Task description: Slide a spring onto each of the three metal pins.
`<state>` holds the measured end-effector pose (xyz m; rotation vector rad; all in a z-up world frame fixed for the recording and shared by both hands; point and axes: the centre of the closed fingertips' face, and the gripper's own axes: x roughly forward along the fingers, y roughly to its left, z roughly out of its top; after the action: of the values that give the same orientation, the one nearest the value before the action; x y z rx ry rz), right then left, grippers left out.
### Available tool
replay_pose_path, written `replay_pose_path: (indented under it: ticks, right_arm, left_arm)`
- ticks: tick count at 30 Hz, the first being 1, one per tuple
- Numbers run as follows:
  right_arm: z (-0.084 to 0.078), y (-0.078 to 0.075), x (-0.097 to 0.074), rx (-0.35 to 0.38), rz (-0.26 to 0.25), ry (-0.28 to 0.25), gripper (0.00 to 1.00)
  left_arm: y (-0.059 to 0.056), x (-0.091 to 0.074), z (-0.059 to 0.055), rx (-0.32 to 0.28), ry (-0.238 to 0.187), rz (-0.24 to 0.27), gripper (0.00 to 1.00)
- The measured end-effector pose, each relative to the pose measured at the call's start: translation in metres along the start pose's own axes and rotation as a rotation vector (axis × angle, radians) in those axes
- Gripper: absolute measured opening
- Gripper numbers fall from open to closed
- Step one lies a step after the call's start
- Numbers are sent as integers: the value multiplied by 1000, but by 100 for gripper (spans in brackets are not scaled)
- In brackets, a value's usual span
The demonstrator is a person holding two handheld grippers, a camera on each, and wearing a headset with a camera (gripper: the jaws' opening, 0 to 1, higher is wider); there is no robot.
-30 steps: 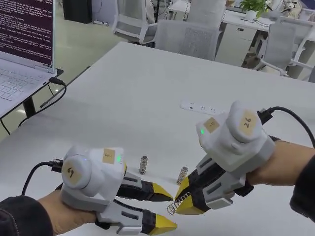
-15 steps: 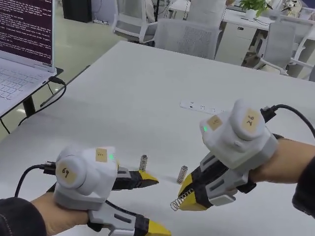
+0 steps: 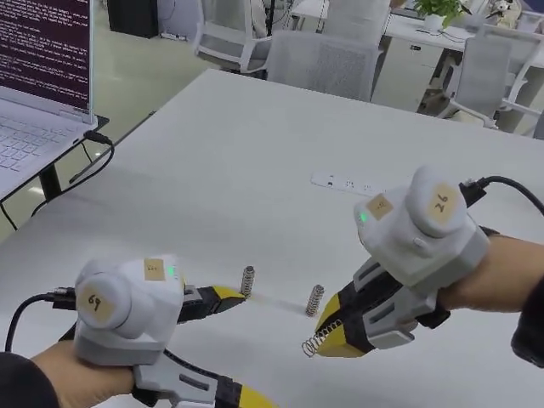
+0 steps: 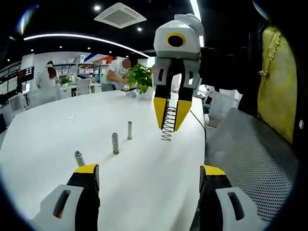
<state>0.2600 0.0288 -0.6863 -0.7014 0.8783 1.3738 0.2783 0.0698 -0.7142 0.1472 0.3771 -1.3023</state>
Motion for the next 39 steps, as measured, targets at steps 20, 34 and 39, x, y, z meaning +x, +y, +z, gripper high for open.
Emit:
replay_pose_path:
  ticks: [20,34,39]
  right_arm:
    - [-15,-19,-25,27,-60,18,8]
    - [-35,-44,-56,41,-120,103,8]
    - [-44,-55,-61,33,-137,164,8]
  left_arm:
    - [8,-5,-4,-38,-11,48,91]
    - [7,-6,-6,-36,-4,47,89]
    - [8,-6,-8,-39,-2,46,88]
